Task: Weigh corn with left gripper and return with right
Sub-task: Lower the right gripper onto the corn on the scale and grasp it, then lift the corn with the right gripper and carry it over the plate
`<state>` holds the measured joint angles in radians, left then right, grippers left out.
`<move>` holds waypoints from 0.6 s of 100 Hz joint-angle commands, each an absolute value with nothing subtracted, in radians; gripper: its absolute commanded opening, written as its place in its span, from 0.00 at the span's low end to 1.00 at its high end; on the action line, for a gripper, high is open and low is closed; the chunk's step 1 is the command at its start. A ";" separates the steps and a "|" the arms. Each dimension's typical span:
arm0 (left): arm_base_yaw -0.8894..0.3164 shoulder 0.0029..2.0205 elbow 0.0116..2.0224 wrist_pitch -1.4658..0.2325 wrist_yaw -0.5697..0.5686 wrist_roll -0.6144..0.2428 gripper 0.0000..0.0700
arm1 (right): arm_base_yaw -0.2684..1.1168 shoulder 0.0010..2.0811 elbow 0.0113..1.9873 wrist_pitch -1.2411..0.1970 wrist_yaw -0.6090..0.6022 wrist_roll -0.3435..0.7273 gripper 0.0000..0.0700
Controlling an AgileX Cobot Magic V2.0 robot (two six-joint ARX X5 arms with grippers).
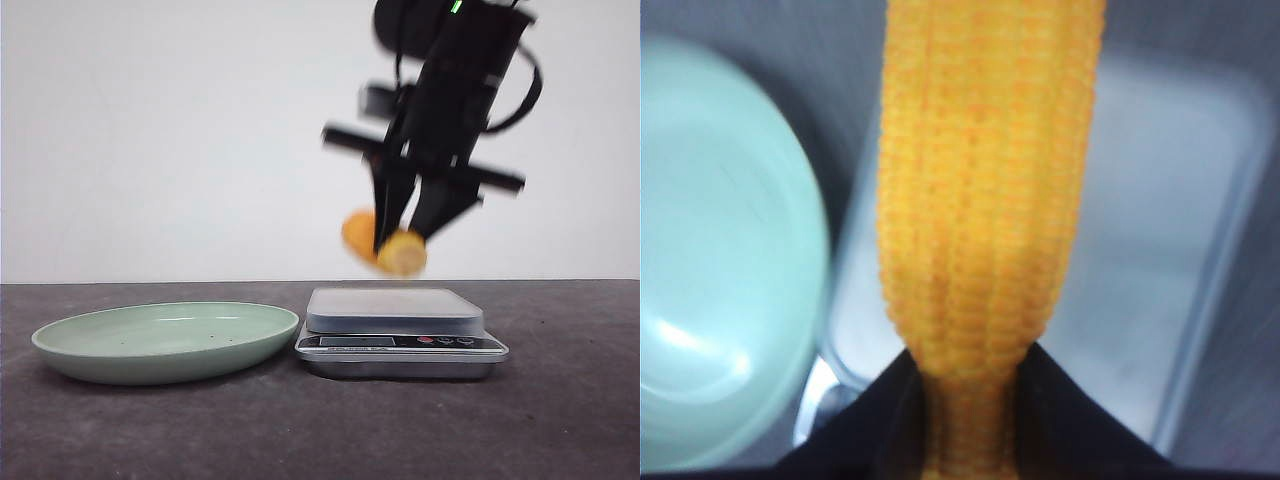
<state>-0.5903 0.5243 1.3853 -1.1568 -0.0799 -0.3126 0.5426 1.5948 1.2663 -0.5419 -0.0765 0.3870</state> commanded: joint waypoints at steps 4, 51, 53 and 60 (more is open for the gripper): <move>-0.597 0.535 1.400 -1.159 -0.083 -0.302 0.00 | 0.553 1.469 1.295 -0.492 -0.073 0.324 0.02; -0.597 0.535 1.400 -1.165 -0.083 -0.302 0.00 | 0.613 1.188 1.296 -0.304 -0.102 0.326 0.02; -0.597 0.535 1.400 -1.164 -0.083 -0.302 0.00 | 0.620 1.188 1.296 -0.295 -0.113 0.326 0.02; -0.597 0.535 1.400 -1.164 -0.083 -0.302 0.00 | 0.640 1.198 1.296 -0.269 -0.135 0.327 0.01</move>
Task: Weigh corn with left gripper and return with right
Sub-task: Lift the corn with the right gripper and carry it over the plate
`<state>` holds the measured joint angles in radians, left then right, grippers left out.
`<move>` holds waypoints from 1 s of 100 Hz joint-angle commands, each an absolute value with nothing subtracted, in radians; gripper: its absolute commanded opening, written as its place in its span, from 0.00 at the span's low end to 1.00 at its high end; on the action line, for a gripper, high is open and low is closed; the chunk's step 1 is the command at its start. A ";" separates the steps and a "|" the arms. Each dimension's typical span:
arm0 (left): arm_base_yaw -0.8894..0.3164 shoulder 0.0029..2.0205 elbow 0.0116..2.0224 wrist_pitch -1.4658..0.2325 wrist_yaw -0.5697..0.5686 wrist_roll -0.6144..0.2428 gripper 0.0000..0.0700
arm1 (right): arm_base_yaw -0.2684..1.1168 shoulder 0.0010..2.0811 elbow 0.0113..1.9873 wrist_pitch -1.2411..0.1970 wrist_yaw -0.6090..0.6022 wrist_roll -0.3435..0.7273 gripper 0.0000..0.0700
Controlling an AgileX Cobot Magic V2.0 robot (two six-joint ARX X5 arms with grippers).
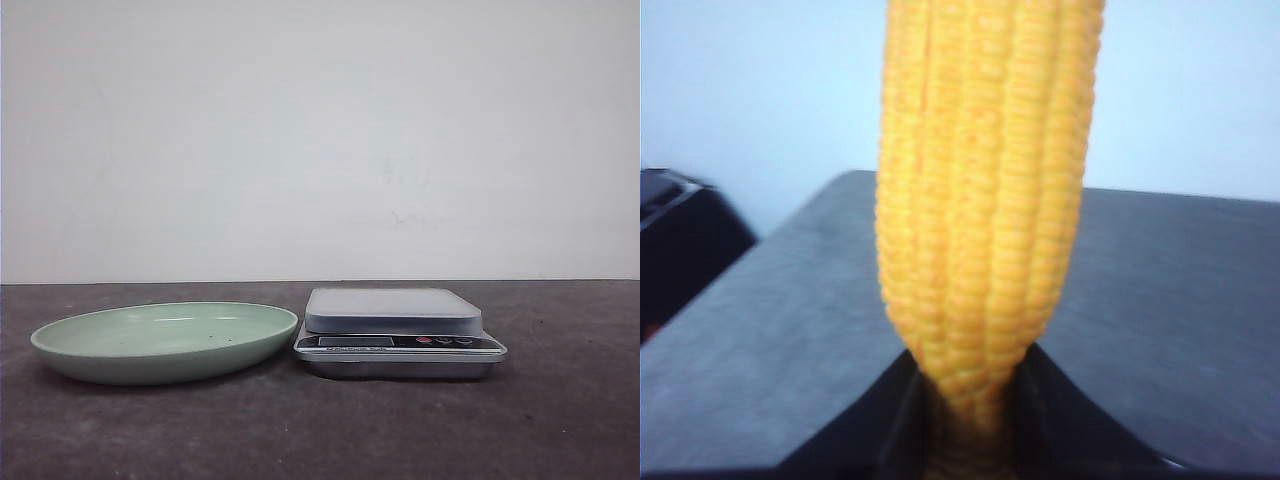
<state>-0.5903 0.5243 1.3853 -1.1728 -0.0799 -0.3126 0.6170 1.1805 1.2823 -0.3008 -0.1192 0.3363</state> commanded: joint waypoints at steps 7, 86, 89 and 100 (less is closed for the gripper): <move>-0.597 0.536 1.400 -1.161 -0.087 -0.302 0.00 | 0.667 1.221 1.296 -0.241 -0.135 0.331 0.01; -0.597 0.536 1.400 -1.261 -0.089 -0.302 0.00 | 0.764 1.807 1.300 -0.237 -0.327 0.598 0.01; -0.597 0.536 1.400 -1.263 -0.089 -0.302 0.00 | 0.764 1.821 1.300 -0.237 -0.332 0.606 0.01; -0.597 0.536 1.400 -1.263 -0.089 -0.302 0.00 | 0.764 1.869 1.300 -0.236 -0.371 0.638 0.01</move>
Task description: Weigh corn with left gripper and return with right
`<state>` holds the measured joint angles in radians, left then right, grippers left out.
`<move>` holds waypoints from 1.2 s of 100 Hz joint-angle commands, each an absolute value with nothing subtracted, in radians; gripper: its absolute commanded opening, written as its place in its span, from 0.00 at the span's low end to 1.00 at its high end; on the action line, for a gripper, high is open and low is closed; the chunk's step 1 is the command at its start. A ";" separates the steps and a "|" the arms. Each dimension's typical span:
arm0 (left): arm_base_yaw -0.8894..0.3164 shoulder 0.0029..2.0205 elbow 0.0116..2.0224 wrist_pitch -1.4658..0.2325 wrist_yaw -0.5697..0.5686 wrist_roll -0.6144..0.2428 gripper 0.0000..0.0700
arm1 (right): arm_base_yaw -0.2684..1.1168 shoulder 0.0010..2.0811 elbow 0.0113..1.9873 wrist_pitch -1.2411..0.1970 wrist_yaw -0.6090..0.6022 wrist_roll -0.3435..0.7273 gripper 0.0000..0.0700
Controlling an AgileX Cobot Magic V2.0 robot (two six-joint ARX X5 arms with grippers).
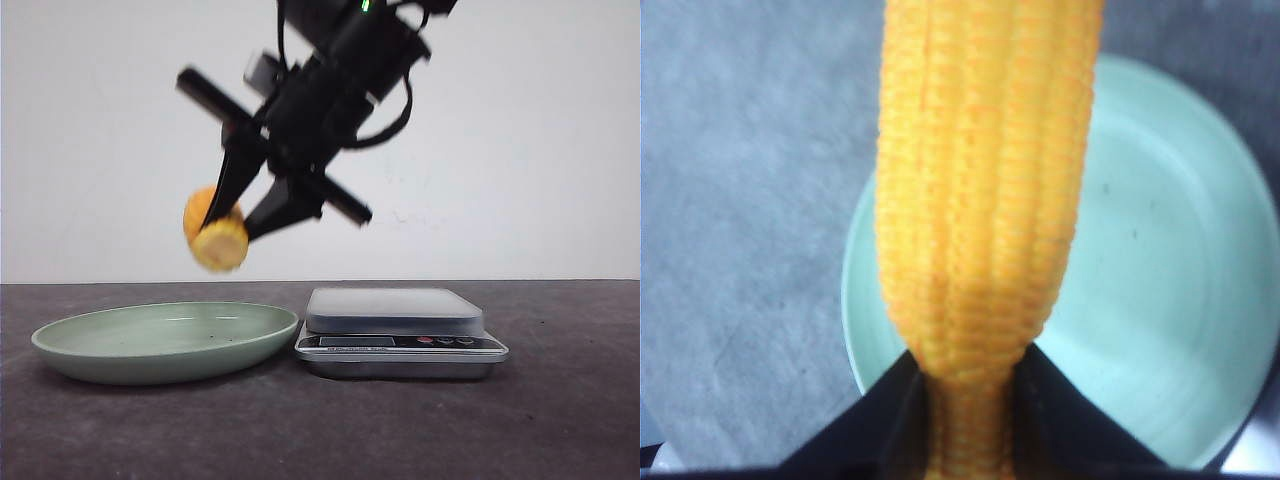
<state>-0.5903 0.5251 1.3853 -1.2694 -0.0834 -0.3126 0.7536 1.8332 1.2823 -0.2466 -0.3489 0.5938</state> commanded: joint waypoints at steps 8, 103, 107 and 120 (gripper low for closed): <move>-0.597 0.536 1.400 -1.263 -0.089 -0.302 0.00 | 0.762 1.893 1.300 -0.240 -0.405 0.663 0.04; -0.597 0.536 1.400 -1.262 -0.088 -0.307 0.00 | 0.723 1.475 1.408 -0.317 -0.248 0.261 0.00; -0.597 0.536 1.400 -1.261 -0.096 -0.307 0.00 | 0.733 1.419 1.408 -0.343 -0.179 0.201 0.00; -0.597 0.536 1.400 -1.261 -0.137 -0.307 0.00 | 0.776 1.254 1.408 -0.424 0.055 0.049 0.00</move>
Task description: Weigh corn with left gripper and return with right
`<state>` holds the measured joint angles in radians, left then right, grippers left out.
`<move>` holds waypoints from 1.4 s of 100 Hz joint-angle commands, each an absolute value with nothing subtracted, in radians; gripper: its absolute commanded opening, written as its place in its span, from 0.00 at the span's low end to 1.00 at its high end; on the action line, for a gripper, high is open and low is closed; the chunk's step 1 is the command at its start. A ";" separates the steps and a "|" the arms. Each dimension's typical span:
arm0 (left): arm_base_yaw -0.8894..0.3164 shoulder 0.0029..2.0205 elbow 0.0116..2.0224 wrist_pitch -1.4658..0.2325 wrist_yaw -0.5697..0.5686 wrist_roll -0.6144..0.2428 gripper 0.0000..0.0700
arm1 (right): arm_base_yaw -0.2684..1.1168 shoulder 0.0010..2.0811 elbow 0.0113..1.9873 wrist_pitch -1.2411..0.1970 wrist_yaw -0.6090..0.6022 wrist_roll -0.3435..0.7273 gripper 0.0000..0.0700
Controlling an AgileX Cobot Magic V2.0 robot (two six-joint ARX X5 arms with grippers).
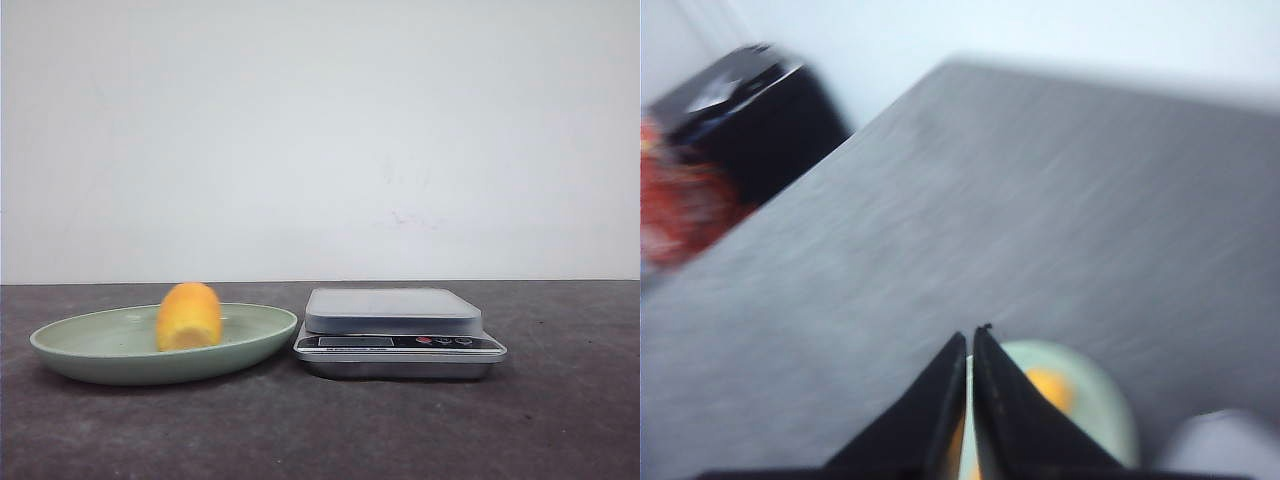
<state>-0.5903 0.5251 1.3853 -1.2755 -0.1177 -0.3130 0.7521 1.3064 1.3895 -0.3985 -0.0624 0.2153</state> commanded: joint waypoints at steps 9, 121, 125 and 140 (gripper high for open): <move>-0.597 0.536 1.400 -1.257 -0.163 -0.307 0.00 | 0.807 1.159 1.395 -0.442 0.139 -0.007 0.00; -0.597 0.536 1.400 -1.259 -0.244 -0.306 0.00 | 0.835 0.815 1.007 -0.210 0.348 -0.080 0.00; -0.597 0.536 1.400 -1.259 -0.244 -0.306 0.00 | 0.835 0.815 1.007 -0.210 0.348 -0.080 0.00; -0.597 0.536 1.400 -1.259 -0.243 -0.306 0.00 | 0.822 0.776 1.007 -0.214 0.344 -0.080 0.00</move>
<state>-0.5911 0.5251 1.3853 -1.2678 -0.2379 -0.3130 0.8215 0.8009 0.9901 -0.2234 0.3428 -0.0750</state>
